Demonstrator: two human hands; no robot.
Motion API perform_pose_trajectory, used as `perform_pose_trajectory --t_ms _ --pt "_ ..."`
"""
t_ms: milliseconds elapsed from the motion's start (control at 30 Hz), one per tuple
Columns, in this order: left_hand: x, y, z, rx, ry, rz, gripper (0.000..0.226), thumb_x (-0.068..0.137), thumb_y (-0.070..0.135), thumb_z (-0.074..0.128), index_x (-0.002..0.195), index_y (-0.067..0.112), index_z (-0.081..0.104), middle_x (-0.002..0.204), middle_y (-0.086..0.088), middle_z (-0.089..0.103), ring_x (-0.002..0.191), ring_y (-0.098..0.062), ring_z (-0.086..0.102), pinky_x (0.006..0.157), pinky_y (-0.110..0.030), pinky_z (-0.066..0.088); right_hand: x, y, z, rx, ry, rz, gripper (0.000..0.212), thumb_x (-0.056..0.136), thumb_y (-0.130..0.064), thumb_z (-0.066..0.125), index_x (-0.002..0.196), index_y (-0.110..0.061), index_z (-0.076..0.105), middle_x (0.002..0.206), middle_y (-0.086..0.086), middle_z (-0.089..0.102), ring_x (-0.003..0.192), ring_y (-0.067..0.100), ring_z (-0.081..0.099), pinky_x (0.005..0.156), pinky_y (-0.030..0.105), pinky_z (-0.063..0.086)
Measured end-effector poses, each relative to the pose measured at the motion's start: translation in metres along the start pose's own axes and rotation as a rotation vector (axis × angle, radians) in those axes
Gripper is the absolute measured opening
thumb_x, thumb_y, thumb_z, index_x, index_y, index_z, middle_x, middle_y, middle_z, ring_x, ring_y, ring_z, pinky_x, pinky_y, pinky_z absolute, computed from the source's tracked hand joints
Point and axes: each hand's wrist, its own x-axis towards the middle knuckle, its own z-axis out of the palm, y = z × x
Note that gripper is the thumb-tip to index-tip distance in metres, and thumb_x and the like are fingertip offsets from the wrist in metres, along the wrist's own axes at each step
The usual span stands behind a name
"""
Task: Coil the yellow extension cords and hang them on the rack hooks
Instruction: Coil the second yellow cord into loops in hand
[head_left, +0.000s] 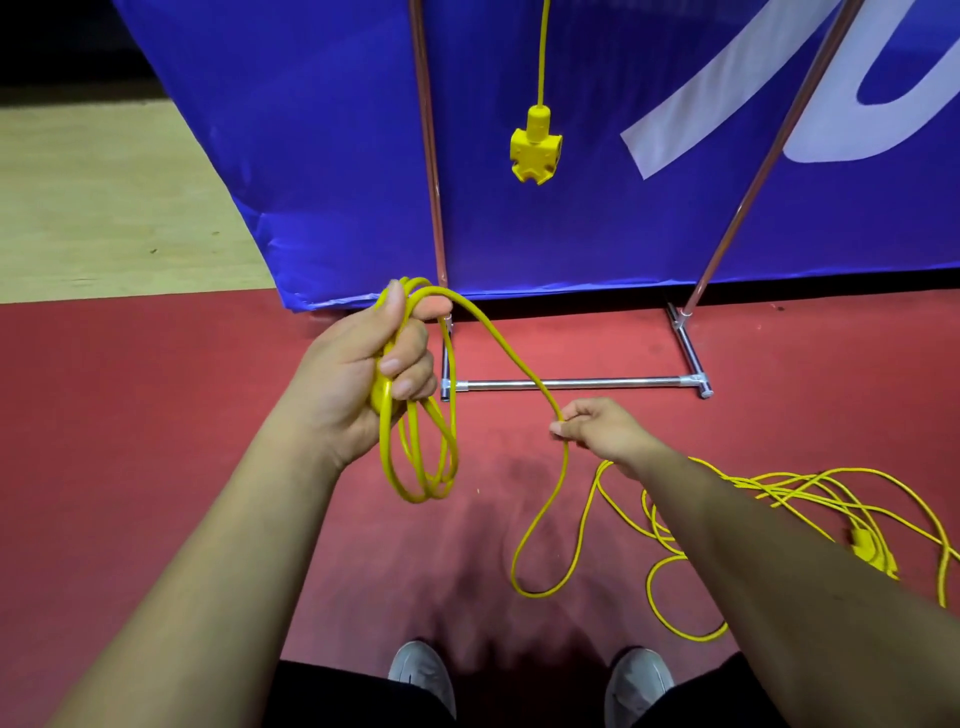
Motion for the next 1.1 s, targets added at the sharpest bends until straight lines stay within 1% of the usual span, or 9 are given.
perform_pose_trajectory --t_ms 133,300,400,533,633,733,867,1000,1100 --pt "-0.004 0.002 -0.001 0.157 0.106 0.011 0.02 0.094 0.023 0.046 0.082 0.01 0.055 0.053 0.0 0.058 0.053 -0.017 0.063 0.052 -0.023 0.051 -0.01 -0.015 0.016 0.185 -0.156 0.206 0.014 0.092 -0.015 0.064 0.085 -0.011 0.054 0.074 0.011 0.066 0.063 0.021 0.068 0.064 0.031 0.059" --pt "-0.004 0.001 -0.011 0.426 0.135 -0.039 0.016 0.098 0.022 0.048 0.095 0.011 0.059 0.082 -0.01 0.075 0.063 -0.02 0.072 0.054 -0.023 0.054 -0.034 -0.061 0.024 -0.14 -0.329 0.114 0.016 0.089 -0.018 0.065 0.074 -0.013 0.062 0.053 0.0 0.044 0.044 0.013 0.034 0.047 0.022 0.029" --pt "-0.003 -0.004 -0.014 0.572 0.112 -0.053 0.019 0.098 0.024 0.05 0.102 0.009 0.061 0.094 -0.011 0.075 0.075 -0.027 0.073 0.063 -0.03 0.057 -0.06 -0.1 0.012 -0.433 -0.539 0.005 0.015 0.085 -0.021 0.07 0.073 -0.012 0.072 0.051 -0.001 0.042 0.048 0.015 0.03 0.048 0.025 0.026" --pt "-0.004 -0.015 -0.01 0.593 0.01 -0.187 0.018 0.098 0.015 0.048 0.093 0.004 0.062 0.089 -0.018 0.074 0.085 -0.03 0.072 0.086 -0.044 0.055 -0.093 -0.133 0.002 -0.185 -0.899 -0.097 0.015 0.089 -0.014 0.061 0.08 -0.004 0.068 0.051 -0.001 0.034 0.047 0.01 0.026 0.049 0.026 0.019" --pt "-0.009 -0.014 -0.006 0.6 -0.127 -0.259 0.019 0.095 0.014 0.05 0.089 0.003 0.063 0.073 -0.018 0.072 0.065 -0.027 0.07 0.067 -0.035 0.056 -0.091 -0.141 -0.003 0.205 -0.677 -0.296 0.017 0.087 -0.014 0.057 0.078 -0.004 0.068 0.049 -0.003 0.033 0.045 0.009 0.025 0.05 0.026 0.018" --pt "-0.008 -0.01 -0.004 0.415 -0.17 -0.183 0.02 0.091 0.015 0.049 0.085 -0.002 0.059 0.048 -0.008 0.052 0.043 -0.022 0.051 0.05 -0.025 0.043 -0.077 -0.137 -0.017 0.385 -0.475 -0.418 0.011 0.085 -0.01 0.059 0.082 -0.008 0.07 0.052 0.001 0.042 0.05 0.015 0.033 0.055 0.032 0.02" --pt "-0.001 -0.007 -0.001 0.129 -0.031 -0.138 0.025 0.089 0.019 0.045 0.075 0.005 0.059 0.044 0.002 0.036 0.038 -0.013 0.036 0.046 -0.023 0.031 -0.053 -0.104 -0.032 0.241 -0.391 -0.368 0.007 0.083 -0.008 0.065 0.089 -0.004 0.064 0.067 0.006 0.062 0.063 0.017 0.055 0.065 0.027 0.045" --pt "0.0 -0.013 -0.002 0.202 -0.019 -0.181 0.021 0.087 0.018 0.048 0.081 -0.001 0.056 0.047 -0.002 0.039 0.04 -0.016 0.039 0.045 -0.023 0.038 -0.039 -0.074 -0.035 0.072 -0.348 -0.338 0.003 0.089 -0.006 0.063 0.09 -0.006 0.066 0.079 0.007 0.07 0.081 0.018 0.063 0.086 0.028 0.049" --pt "-0.003 -0.017 -0.005 0.346 -0.04 -0.287 0.022 0.086 0.015 0.051 0.084 -0.006 0.059 0.053 -0.016 0.052 0.045 -0.027 0.053 0.052 -0.032 0.047 -0.039 -0.076 -0.031 0.149 -0.259 -0.366 0.01 0.093 -0.003 0.057 0.091 -0.005 0.067 0.07 0.007 0.06 0.069 0.017 0.056 0.072 0.027 0.049"
